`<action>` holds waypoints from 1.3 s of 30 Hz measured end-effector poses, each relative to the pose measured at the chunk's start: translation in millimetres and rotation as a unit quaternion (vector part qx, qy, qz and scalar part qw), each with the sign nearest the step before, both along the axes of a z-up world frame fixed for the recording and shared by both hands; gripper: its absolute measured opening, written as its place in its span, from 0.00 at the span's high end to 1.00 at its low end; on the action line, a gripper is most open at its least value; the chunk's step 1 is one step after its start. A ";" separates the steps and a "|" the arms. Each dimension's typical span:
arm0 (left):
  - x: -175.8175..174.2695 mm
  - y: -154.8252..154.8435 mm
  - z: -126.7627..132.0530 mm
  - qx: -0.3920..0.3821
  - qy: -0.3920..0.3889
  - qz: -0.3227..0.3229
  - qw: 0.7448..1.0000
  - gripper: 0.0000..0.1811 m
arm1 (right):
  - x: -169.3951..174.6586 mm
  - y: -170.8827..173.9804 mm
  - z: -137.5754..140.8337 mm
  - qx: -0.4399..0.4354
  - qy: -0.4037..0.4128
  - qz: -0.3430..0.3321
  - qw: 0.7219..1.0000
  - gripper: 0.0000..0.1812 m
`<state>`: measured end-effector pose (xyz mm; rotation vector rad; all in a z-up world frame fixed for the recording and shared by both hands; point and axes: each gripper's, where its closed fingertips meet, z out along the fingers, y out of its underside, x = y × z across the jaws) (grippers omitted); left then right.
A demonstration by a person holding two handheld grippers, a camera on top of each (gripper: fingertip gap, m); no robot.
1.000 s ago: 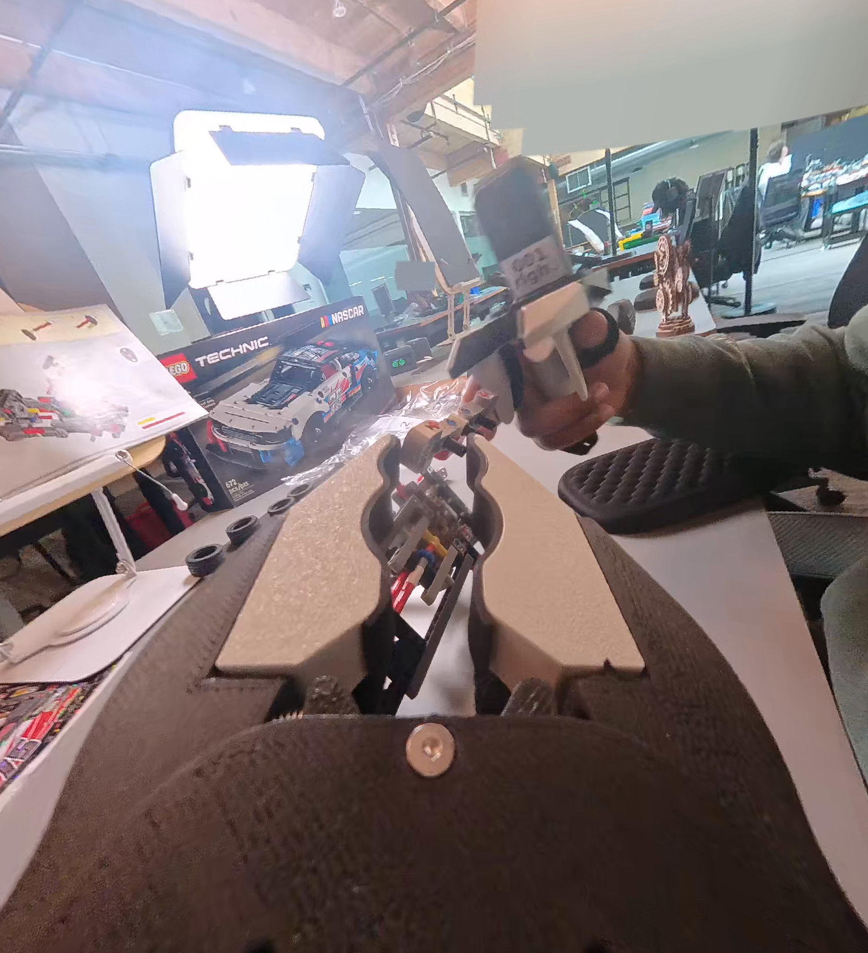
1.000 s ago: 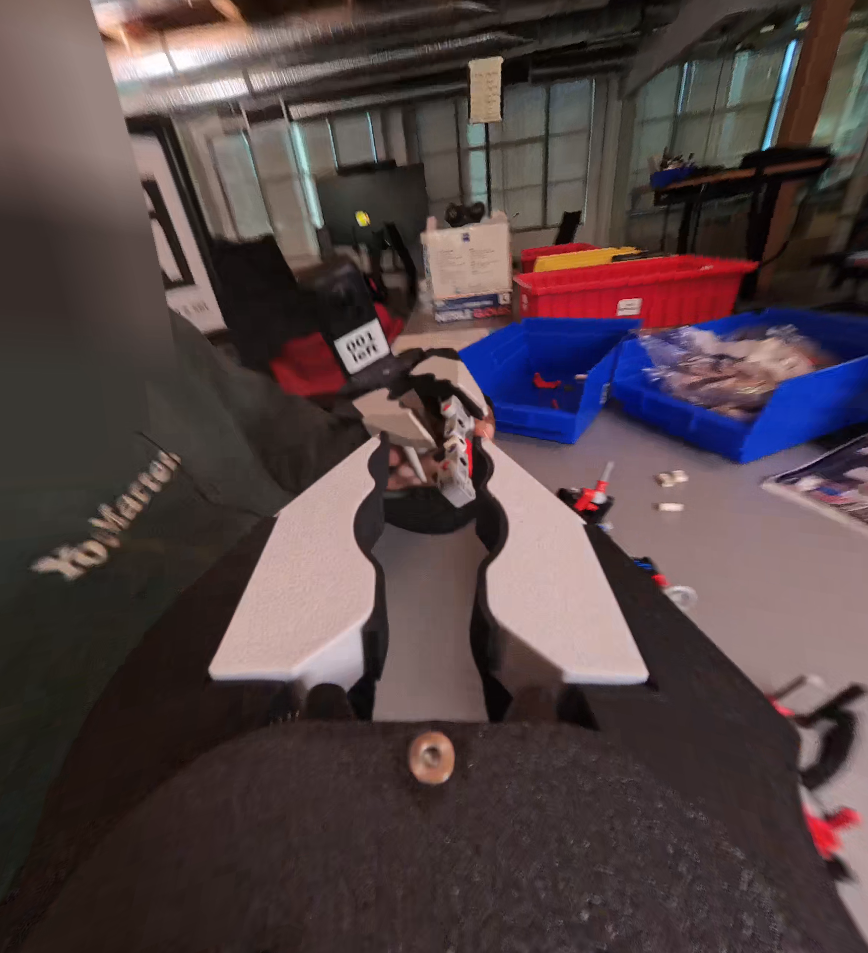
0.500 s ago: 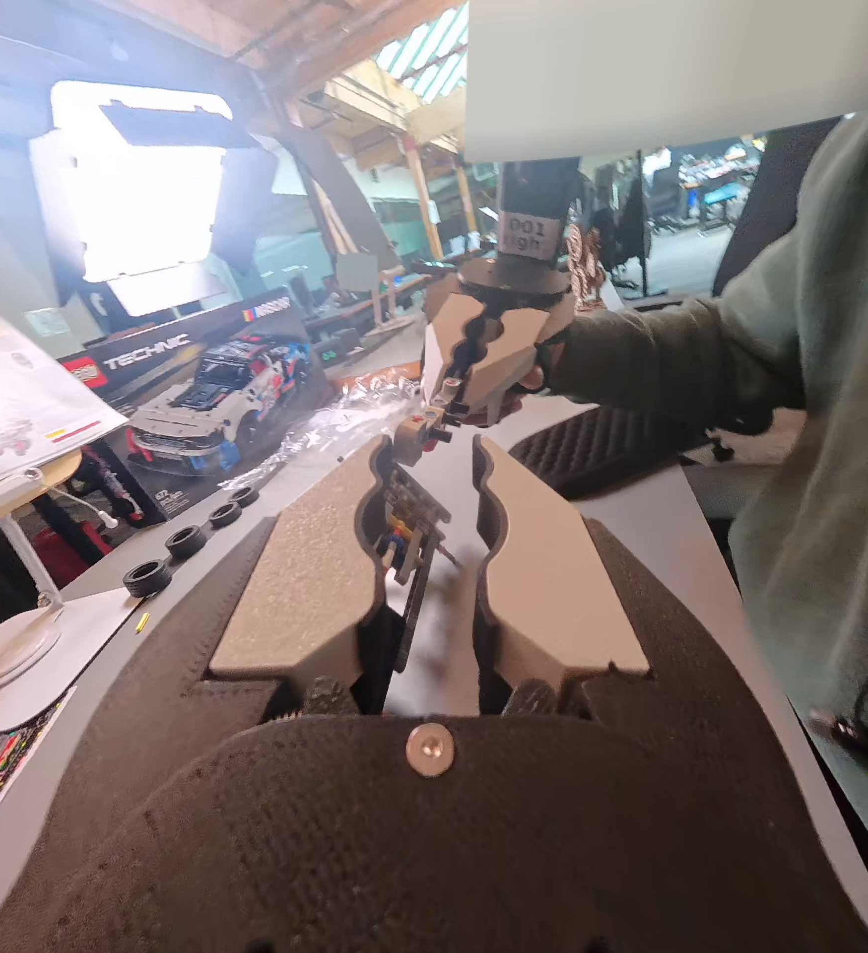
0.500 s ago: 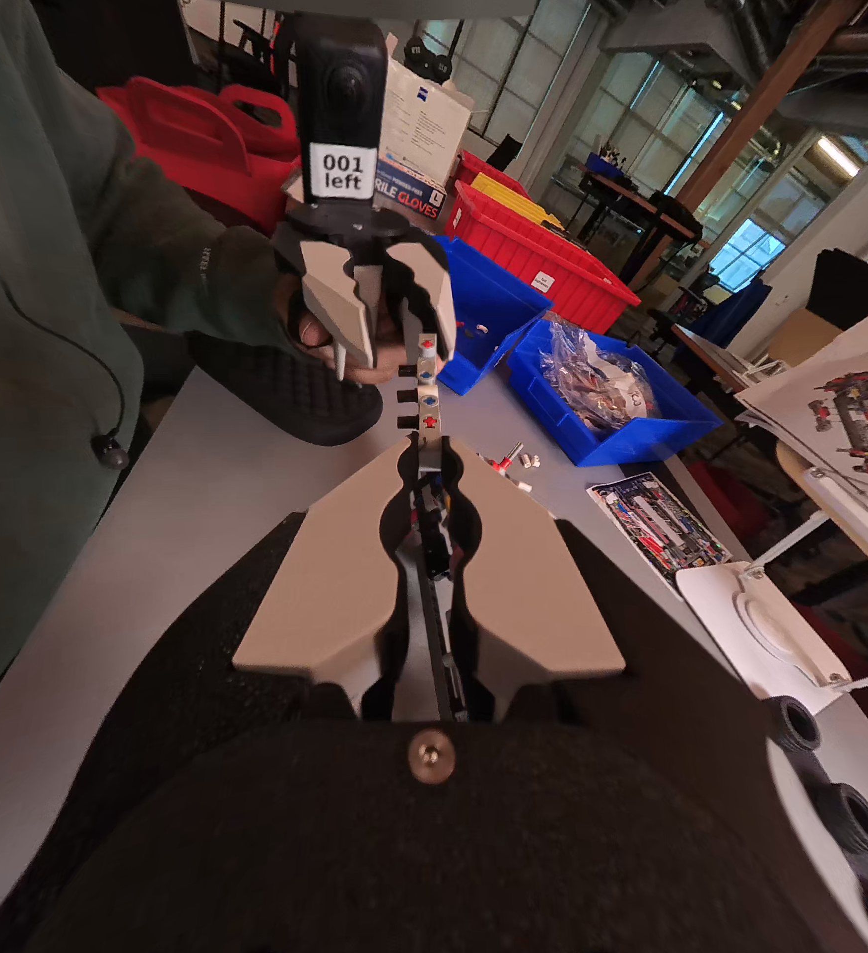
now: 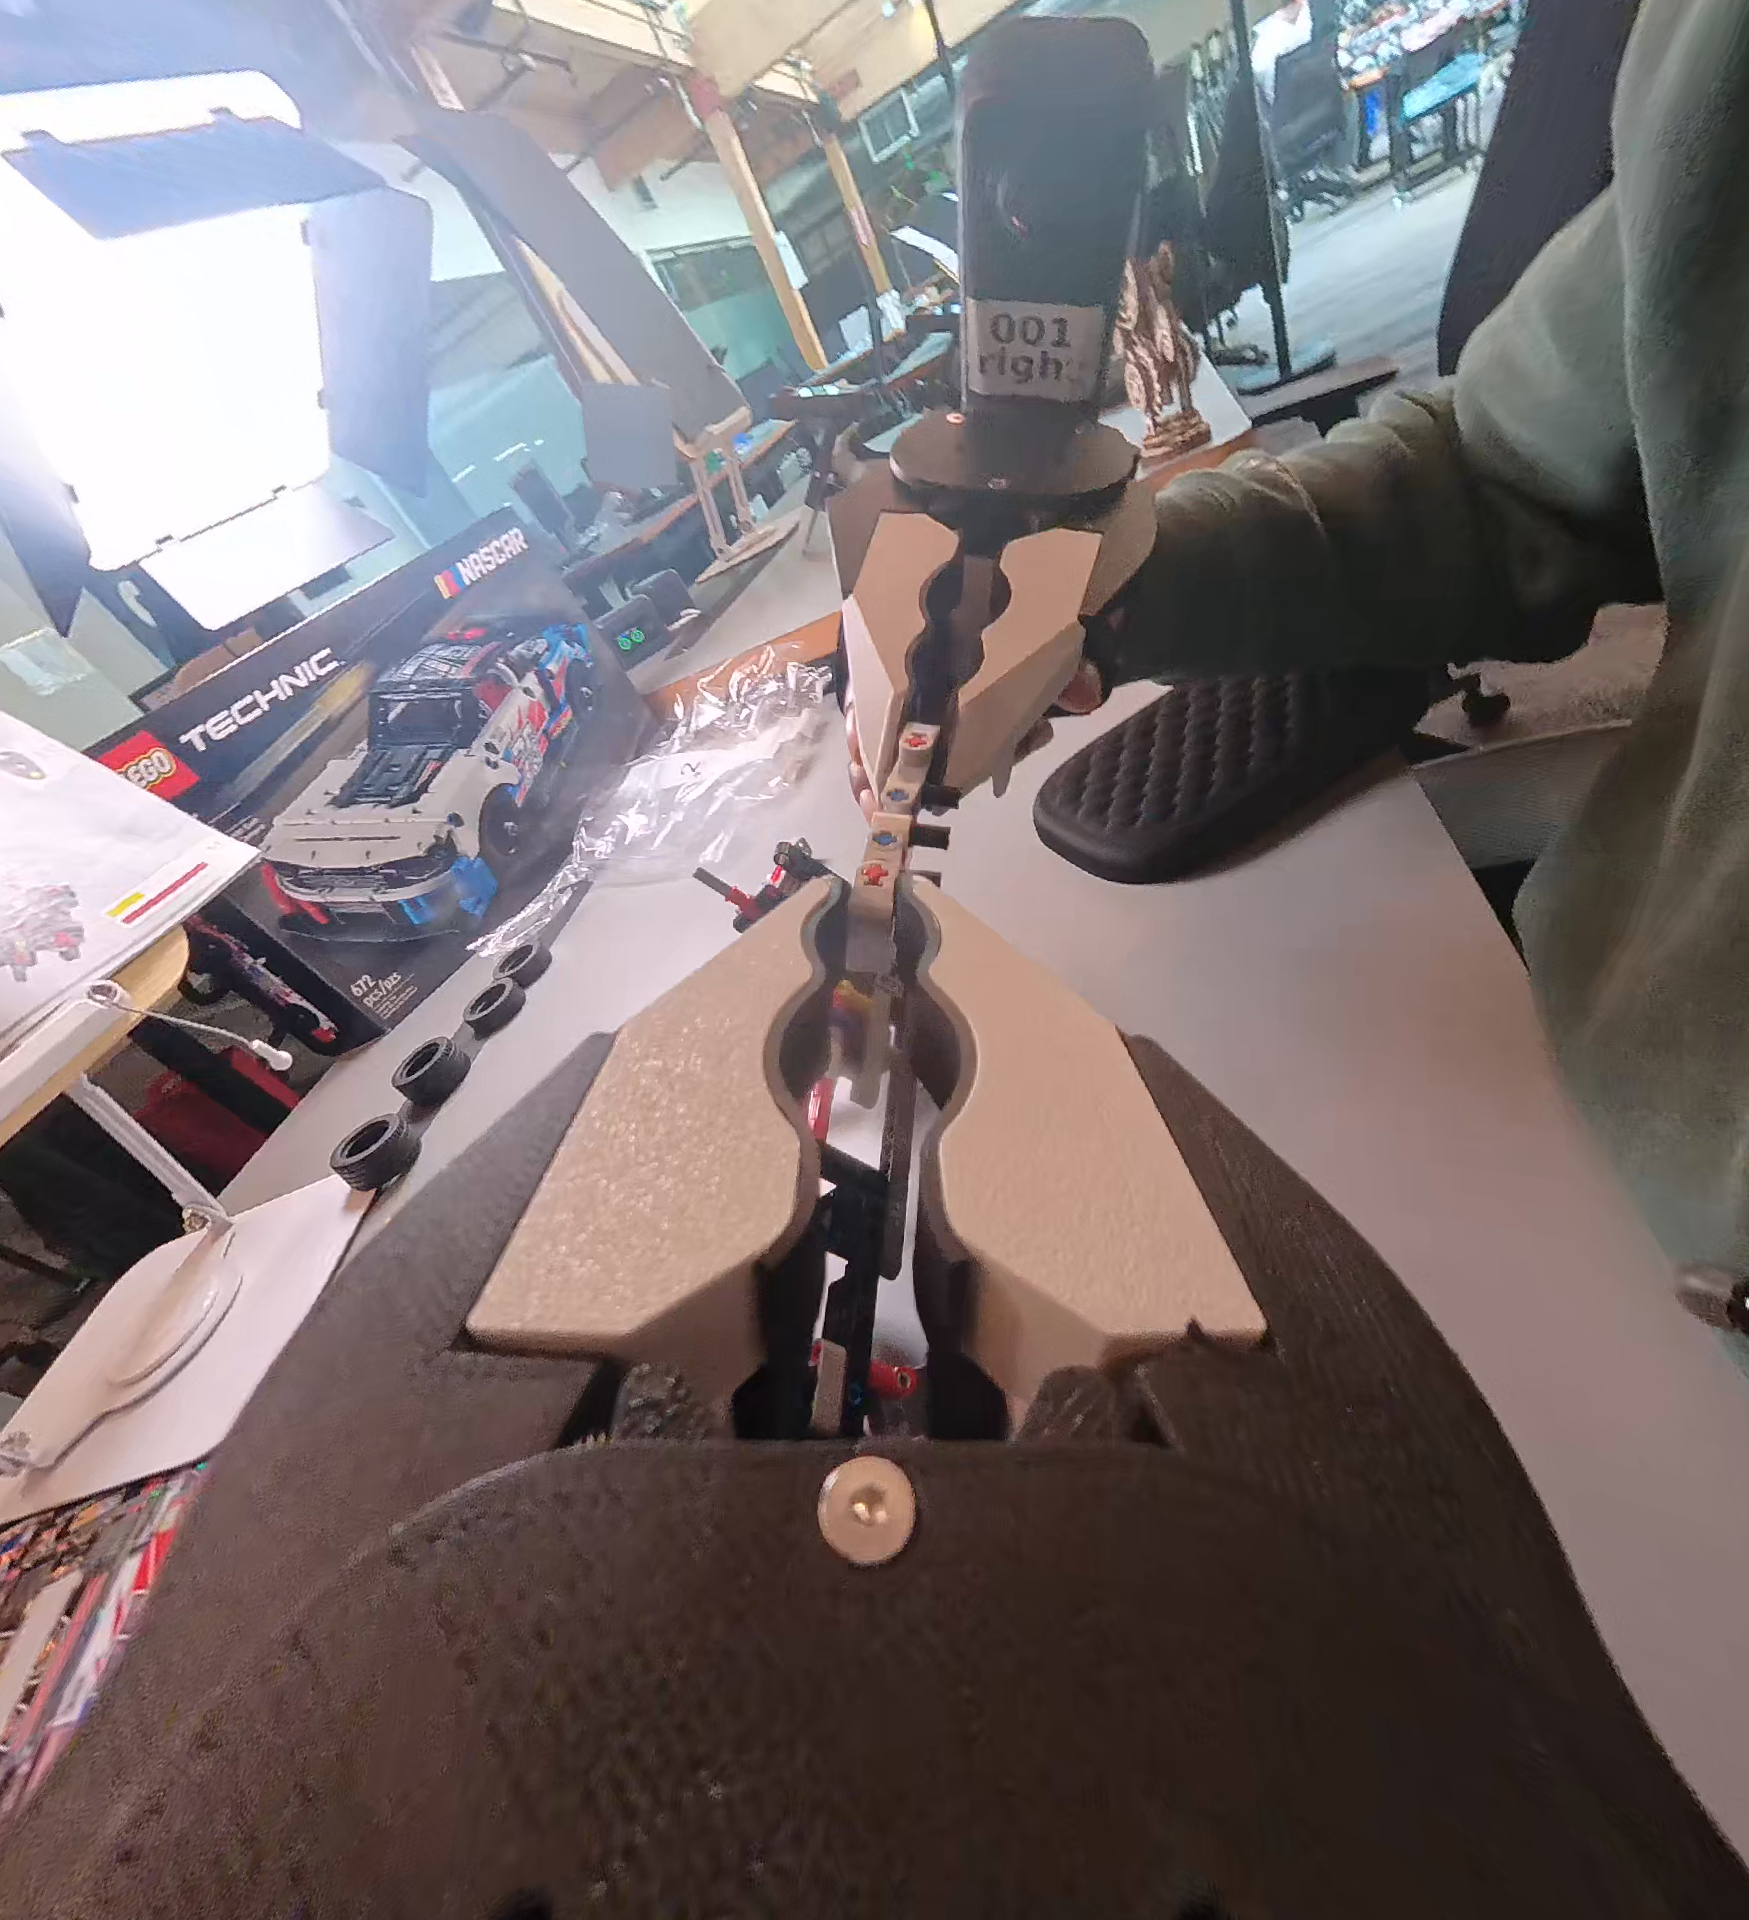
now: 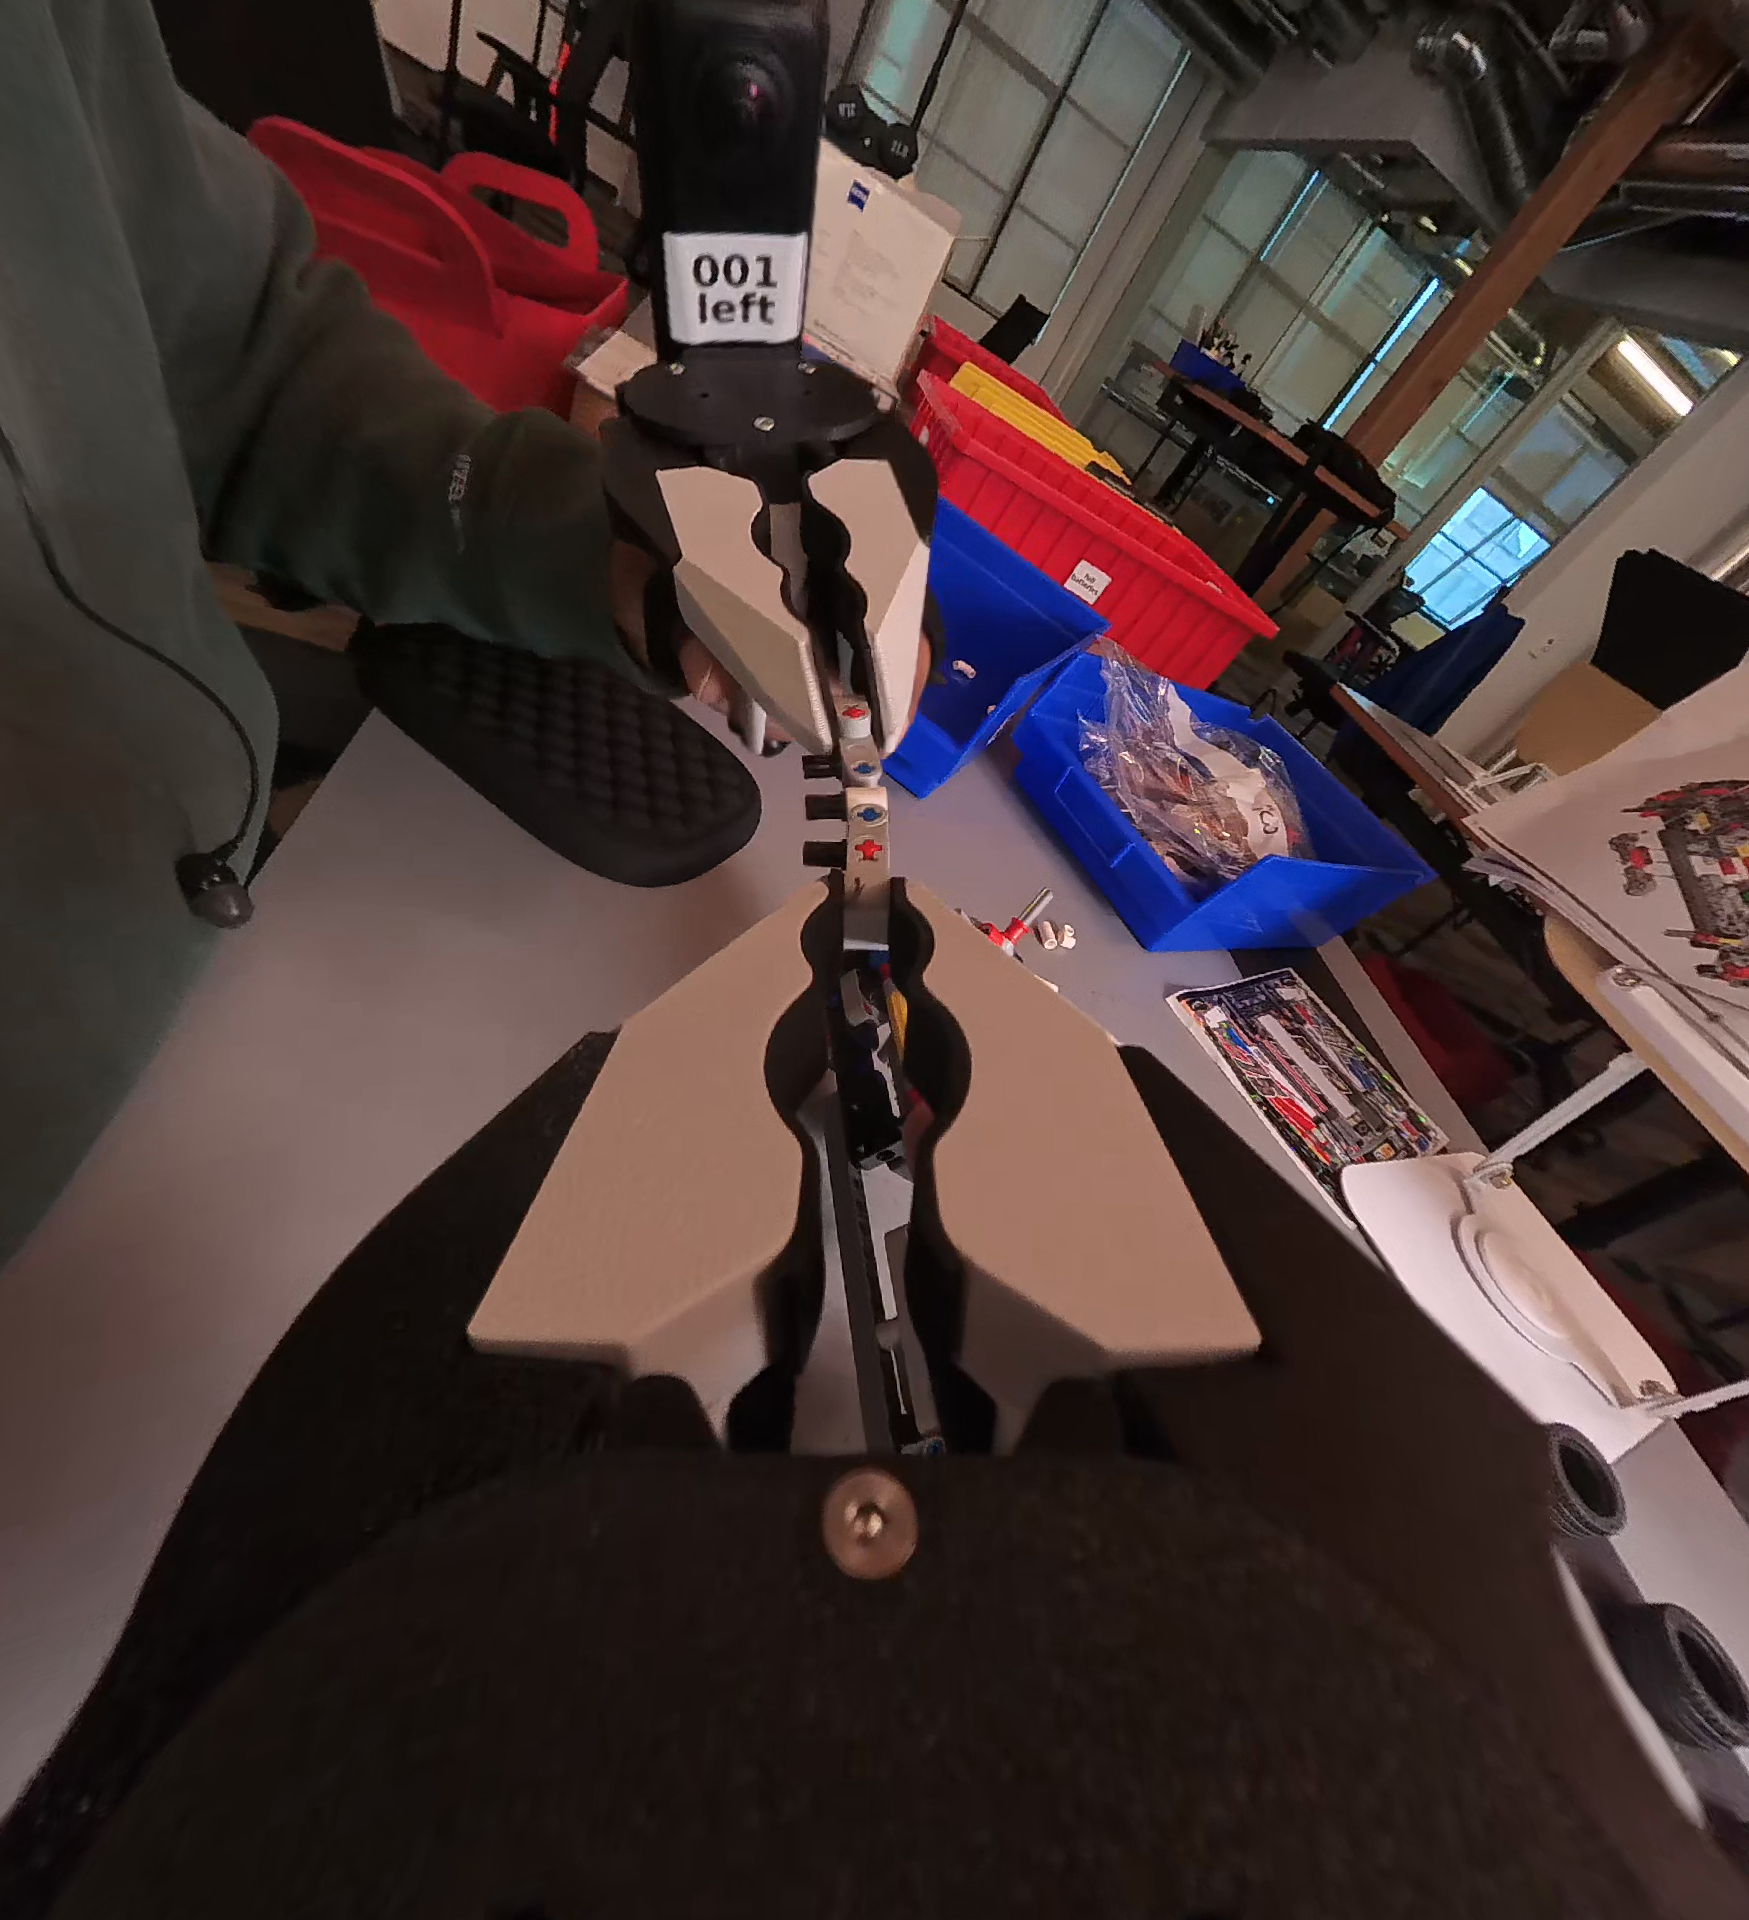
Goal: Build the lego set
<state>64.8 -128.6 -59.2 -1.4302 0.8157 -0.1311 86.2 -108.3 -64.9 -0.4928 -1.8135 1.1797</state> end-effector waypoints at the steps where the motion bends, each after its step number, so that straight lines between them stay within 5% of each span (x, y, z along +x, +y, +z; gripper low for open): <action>1: -0.4 0.9 0.3 0.002 -0.011 0.004 1.000 0.97 | -0.2 0.7 0.9 -0.007 0.001 0.001 1.000 0.97; 19: 12.4 -8.5 -1.2 -0.016 0.027 -0.069 0.997 0.97 | 10.8 -5.5 0.2 0.030 -0.024 0.081 0.996 0.97; 39: 8.5 -7.6 -3.1 -0.004 0.068 -0.063 0.996 0.97 | 6.2 -3.4 -1.3 0.036 -0.013 0.061 0.997 0.97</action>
